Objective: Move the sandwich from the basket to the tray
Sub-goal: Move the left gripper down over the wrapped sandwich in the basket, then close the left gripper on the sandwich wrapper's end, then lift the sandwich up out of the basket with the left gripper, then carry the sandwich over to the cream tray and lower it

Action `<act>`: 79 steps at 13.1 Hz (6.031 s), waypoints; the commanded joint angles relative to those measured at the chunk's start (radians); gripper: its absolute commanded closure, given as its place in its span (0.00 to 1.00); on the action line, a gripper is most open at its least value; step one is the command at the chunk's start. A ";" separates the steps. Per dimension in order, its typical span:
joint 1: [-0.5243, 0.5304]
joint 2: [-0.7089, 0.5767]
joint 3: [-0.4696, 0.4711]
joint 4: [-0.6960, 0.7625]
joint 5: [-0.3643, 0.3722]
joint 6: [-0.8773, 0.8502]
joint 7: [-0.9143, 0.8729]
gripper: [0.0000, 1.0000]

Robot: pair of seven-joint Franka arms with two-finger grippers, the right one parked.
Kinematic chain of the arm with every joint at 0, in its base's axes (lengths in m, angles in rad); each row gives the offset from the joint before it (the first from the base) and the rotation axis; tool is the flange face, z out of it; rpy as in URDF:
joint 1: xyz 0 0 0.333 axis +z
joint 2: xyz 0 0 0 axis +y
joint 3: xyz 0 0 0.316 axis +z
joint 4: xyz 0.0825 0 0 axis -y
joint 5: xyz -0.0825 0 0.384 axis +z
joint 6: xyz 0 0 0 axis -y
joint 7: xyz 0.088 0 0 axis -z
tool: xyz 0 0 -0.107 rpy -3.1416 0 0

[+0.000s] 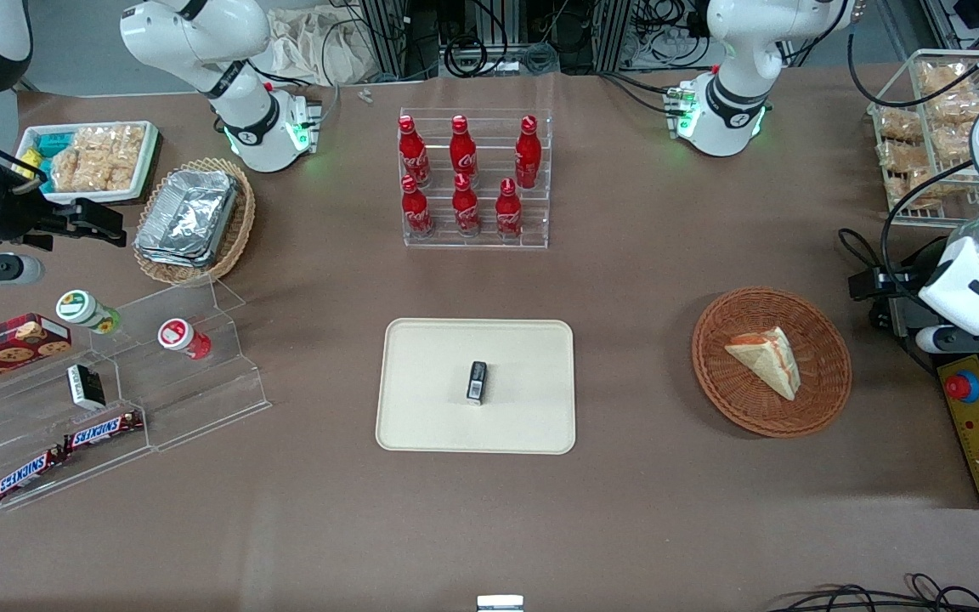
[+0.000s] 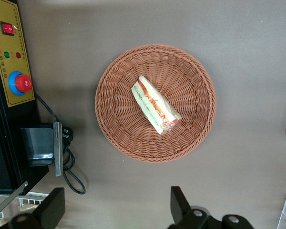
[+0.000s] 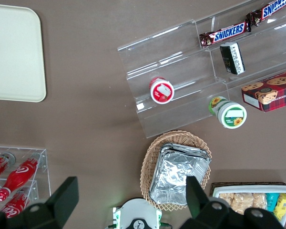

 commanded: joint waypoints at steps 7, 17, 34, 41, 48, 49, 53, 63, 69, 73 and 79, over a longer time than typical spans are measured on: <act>-0.019 0.090 0.006 0.026 0.005 -0.019 0.005 0.01; -0.016 0.049 0.006 -0.367 -0.010 0.395 -0.227 0.00; -0.010 0.113 0.005 -0.583 -0.049 0.834 -0.894 0.22; -0.026 0.055 0.000 -0.478 -0.047 0.579 -0.899 1.00; -0.034 0.036 -0.049 -0.067 -0.046 0.008 -0.760 1.00; -0.034 0.038 -0.052 -0.033 -0.046 -0.013 -0.711 1.00; -0.034 0.052 -0.110 0.009 -0.038 -0.033 -0.452 1.00; -0.040 0.203 -0.373 0.087 0.009 0.027 -0.371 1.00; -0.206 0.472 -0.482 0.092 0.346 0.357 -0.824 1.00; -0.203 0.470 -0.480 0.093 0.347 0.357 -0.811 1.00; -0.212 0.483 -0.479 0.121 0.346 0.378 -0.810 1.00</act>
